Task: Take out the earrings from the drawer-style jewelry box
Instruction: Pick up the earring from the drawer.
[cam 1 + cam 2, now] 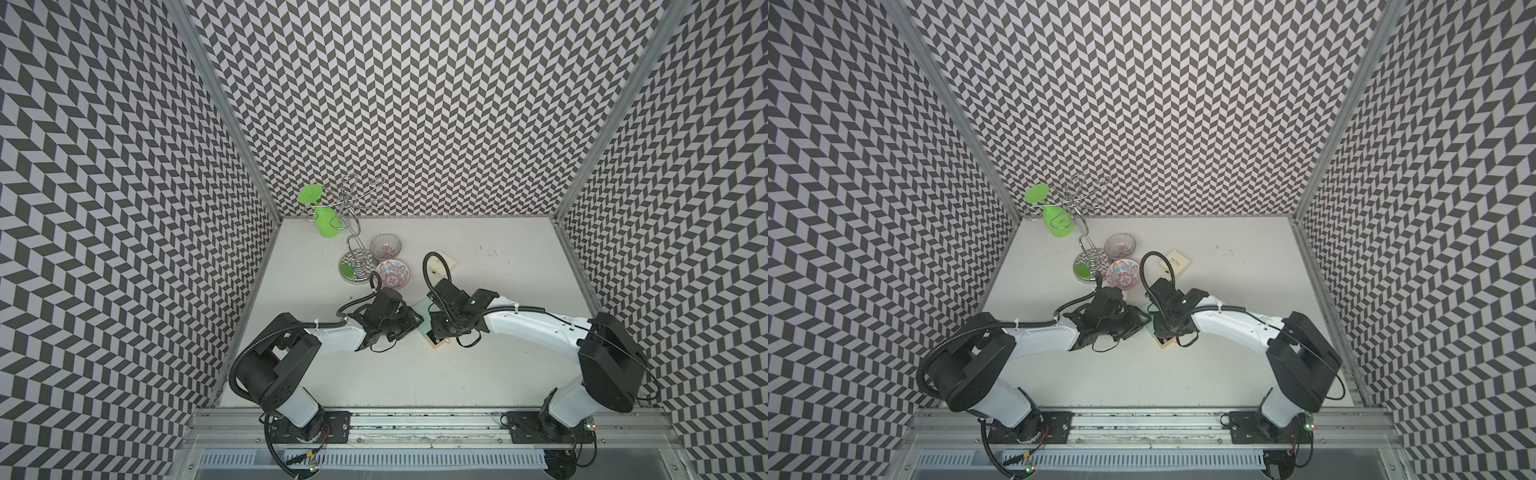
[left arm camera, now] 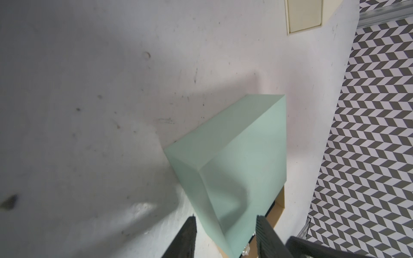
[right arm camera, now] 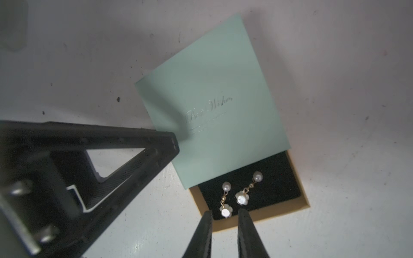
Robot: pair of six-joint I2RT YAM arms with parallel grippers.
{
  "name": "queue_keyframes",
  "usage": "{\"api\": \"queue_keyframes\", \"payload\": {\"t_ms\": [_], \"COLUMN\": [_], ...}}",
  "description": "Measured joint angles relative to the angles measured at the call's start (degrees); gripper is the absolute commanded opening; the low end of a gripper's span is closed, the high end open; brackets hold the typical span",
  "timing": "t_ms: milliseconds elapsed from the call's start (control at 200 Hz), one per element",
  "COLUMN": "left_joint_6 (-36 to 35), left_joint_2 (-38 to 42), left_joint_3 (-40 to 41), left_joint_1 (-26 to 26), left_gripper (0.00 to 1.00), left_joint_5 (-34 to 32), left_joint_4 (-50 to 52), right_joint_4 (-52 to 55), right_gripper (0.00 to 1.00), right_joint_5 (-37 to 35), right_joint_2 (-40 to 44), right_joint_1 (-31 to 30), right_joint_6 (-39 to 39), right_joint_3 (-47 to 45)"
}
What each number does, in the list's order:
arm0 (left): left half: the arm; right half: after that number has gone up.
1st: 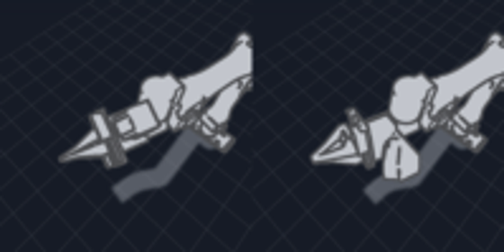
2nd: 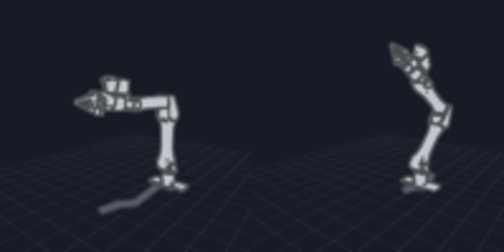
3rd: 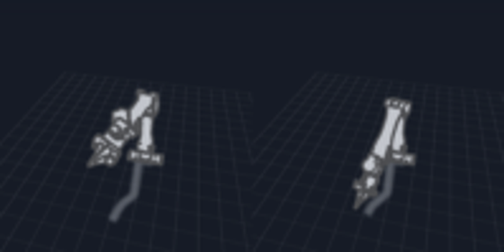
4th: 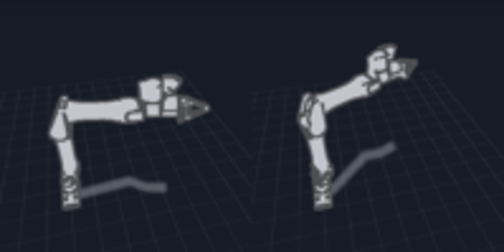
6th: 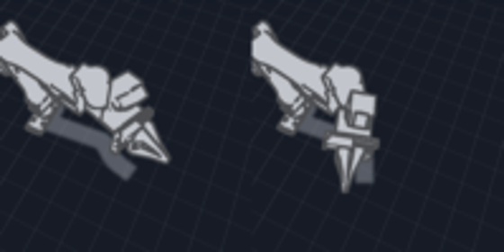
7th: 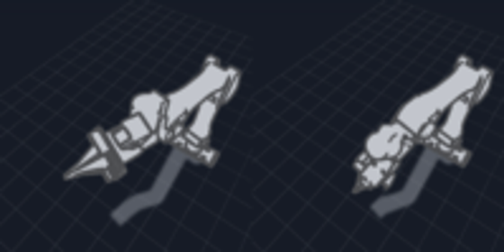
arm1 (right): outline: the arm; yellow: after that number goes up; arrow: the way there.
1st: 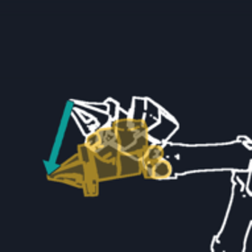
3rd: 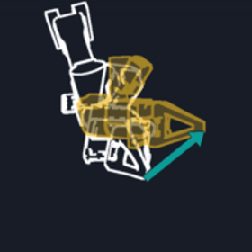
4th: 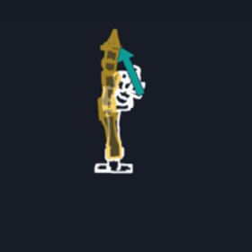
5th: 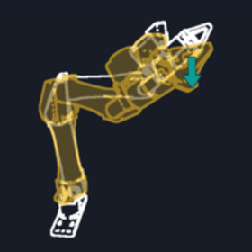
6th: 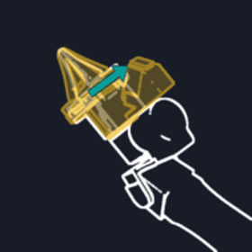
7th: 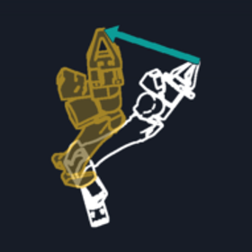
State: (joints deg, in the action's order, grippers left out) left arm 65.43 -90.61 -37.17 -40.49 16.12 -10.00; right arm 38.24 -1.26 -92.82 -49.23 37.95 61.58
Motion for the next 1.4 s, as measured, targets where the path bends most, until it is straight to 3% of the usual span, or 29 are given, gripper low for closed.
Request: {"api": "queue_keyframes", "payload": {"t_ms": [866, 1397], "left_joint_6": [-0.85, -1.31], "left_joint_2": [-1.77, -2.56], "left_joint_3": [0.0, 0.0], "left_joint_1": [0.02, 0.0], "left_gripper": [0.41, 0.38], "left_joint_5": [0.07, 0.28], "left_joint_4": [-0.74, -2.1], "right_joint_4": [-4.96, -5.99], "right_gripper": [0.21, 0.14], "right_joint_5": [-0.46, -1.86], "right_joint_2": [-3.54, -5.42], "right_joint_1": [-0.63, -0.63], "right_joint_6": [0.85, 1.29], "right_joint_3": [-2.49, -2.51]}}
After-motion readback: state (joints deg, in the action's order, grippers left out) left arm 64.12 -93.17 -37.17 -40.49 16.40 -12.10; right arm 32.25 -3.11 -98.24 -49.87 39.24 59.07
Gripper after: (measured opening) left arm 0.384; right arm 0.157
